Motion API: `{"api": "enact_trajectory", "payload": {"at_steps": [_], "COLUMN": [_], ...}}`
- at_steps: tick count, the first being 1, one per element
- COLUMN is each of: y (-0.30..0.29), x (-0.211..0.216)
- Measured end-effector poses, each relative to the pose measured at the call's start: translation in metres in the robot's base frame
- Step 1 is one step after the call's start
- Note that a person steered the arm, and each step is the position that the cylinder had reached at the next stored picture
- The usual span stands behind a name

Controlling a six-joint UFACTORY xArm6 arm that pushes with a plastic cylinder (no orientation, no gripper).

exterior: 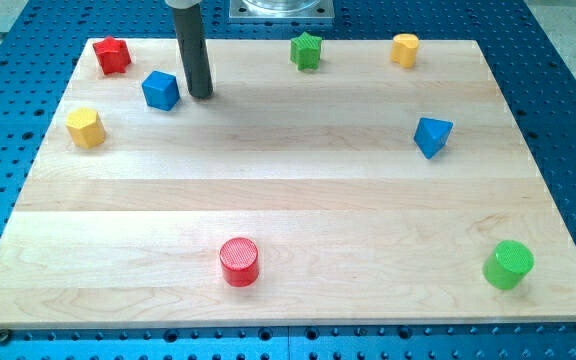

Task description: Move the green circle to the bottom left of the board

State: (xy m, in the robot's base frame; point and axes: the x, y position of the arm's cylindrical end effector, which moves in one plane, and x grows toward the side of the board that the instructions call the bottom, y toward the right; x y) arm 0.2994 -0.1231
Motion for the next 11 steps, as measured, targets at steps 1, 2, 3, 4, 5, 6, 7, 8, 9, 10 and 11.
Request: {"api": "enact_trajectory", "payload": {"at_steps": [1,2,3,4,5,6,7,8,9,10,11], "y": [-0.04,-0.068,-0.062,0.007,0.084,0.144,0.184,0.188,0.239,0.257,0.276], "x": [-0.024,-0.029,-0.01,0.05,0.097,0.136,0.192,0.213,0.205,0.202,0.207]}}
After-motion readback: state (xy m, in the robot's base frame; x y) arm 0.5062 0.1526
